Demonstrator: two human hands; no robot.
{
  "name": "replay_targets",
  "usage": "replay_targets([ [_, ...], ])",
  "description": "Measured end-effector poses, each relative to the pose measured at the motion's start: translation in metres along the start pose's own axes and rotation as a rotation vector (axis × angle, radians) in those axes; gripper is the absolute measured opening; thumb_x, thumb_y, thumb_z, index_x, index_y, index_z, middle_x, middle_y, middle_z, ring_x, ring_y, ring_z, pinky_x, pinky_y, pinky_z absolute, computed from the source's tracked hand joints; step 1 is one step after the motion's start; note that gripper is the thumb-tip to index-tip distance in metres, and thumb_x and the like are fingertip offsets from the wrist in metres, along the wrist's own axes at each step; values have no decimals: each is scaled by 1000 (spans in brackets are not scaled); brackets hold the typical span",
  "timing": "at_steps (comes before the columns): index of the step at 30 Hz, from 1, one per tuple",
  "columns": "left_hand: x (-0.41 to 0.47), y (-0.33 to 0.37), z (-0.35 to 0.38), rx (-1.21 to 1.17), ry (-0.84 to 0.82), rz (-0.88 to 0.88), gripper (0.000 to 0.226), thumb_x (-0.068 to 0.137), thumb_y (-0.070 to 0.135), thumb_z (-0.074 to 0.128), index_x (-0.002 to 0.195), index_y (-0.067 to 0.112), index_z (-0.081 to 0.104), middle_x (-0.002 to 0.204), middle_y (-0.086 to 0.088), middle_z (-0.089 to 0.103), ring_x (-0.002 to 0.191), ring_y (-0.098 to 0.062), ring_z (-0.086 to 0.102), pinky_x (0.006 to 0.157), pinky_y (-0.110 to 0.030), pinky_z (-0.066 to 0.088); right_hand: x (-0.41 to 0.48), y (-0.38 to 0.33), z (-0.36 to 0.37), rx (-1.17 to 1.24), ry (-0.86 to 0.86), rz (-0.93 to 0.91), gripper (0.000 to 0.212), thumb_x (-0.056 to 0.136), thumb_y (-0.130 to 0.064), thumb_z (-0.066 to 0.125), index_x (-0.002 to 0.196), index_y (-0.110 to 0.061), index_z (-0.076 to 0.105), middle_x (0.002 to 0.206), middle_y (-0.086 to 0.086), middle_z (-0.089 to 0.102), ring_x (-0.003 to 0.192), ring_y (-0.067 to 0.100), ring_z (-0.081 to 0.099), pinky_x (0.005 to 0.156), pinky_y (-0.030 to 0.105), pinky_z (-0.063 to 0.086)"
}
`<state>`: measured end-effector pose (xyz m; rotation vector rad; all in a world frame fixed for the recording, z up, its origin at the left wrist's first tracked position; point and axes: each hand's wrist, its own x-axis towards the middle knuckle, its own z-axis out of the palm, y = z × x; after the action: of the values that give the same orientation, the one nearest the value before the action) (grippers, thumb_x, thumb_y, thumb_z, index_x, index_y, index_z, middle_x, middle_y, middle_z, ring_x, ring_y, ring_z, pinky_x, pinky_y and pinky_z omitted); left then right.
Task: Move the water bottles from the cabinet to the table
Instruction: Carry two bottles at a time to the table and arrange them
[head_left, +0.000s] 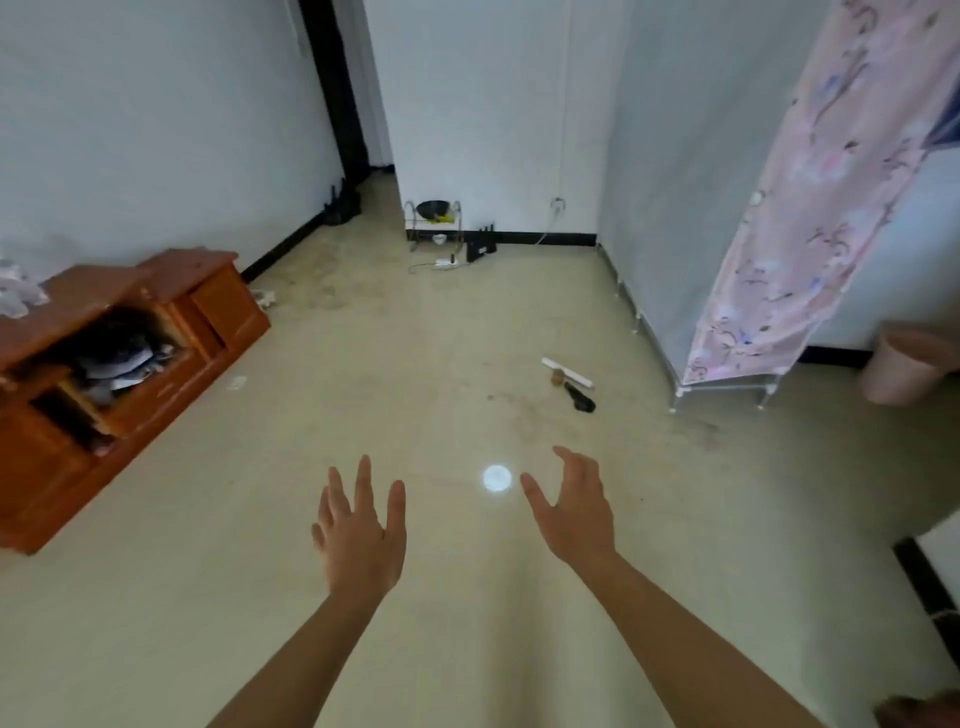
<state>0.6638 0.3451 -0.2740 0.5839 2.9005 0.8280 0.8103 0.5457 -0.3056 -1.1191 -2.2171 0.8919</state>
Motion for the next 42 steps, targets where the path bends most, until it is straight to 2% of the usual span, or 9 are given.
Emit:
replay_targets([
  [6, 83, -103, -49, 12, 54, -191, 73, 93, 71, 11, 159, 39, 6, 169, -5, -1, 154, -33, 5, 122, -56, 11, 27, -94, 140, -26, -161, -250, 67, 89, -68, 47, 141, -26, 48, 138, 3, 49, 125, 21, 55, 97, 44, 53],
  [9, 128, -140, -51, 38, 46, -273, 74, 92, 72, 9, 158, 40, 3, 169, -3, -3, 154, -31, 4, 123, -56, 11, 59, -121, 203, -49, -200, -352, 64, 91, -66, 47, 138, -22, 52, 133, 7, 54, 121, 25, 58, 92, 43, 55],
  [14, 234, -190, -55, 153, 60, -332, 74, 90, 74, 4, 157, 43, -4, 168, -2, -11, 154, -31, -1, 123, -57, 9, 140, -169, 308, -38, -268, -480, 60, 93, -61, 50, 139, -22, 50, 133, 11, 54, 117, 29, 61, 89, 44, 57],
  [16, 283, -204, -65, 186, 78, -372, 74, 90, 74, 4, 157, 43, -6, 167, -2, -13, 154, -30, -4, 123, -58, 9, 180, -197, 348, -55, -305, -518, 62, 93, -60, 50, 141, -22, 49, 135, 13, 54, 118, 31, 61, 92, 45, 55],
  [25, 466, -270, -141, 255, 227, -567, 74, 92, 74, 11, 156, 43, -9, 167, -2, -15, 154, -31, -4, 123, -59, 7, 322, -364, 496, -38, -461, -718, 66, 94, -66, 43, 149, -28, 40, 140, 13, 51, 120, 31, 59, 94, 44, 54],
  [30, 536, -338, -167, 281, 293, -626, 75, 93, 76, 10, 157, 41, -4, 168, -5, -9, 154, -32, -1, 122, -60, 8, 358, -439, 579, -48, -524, -839, 70, 96, -71, 32, 152, -30, 33, 149, 12, 45, 131, 29, 52, 101, 43, 48],
  [35, 643, -421, -188, 255, 336, -632, 83, 86, 80, 4, 158, 39, -2, 168, -5, -8, 154, -33, 1, 121, -61, 9, 402, -511, 693, -70, -547, -898, 69, 95, -68, 38, 152, -30, 33, 146, 14, 47, 127, 31, 55, 98, 44, 50],
  [39, 740, -480, -223, 221, 327, -627, 79, 90, 79, 10, 157, 40, -1, 168, -5, -7, 154, -33, 1, 121, -62, 11, 449, -581, 777, -117, -539, -935, 70, 94, -68, 40, 152, -30, 32, 143, 14, 50, 122, 30, 59, 94, 42, 54],
  [42, 808, -505, -255, 197, 359, -587, 80, 89, 76, 17, 158, 37, 5, 168, -6, -2, 154, -32, 5, 121, -61, 14, 486, -635, 816, -95, -514, -941, 70, 95, -68, 41, 153, -29, 33, 146, 12, 47, 126, 27, 56, 97, 40, 53],
])
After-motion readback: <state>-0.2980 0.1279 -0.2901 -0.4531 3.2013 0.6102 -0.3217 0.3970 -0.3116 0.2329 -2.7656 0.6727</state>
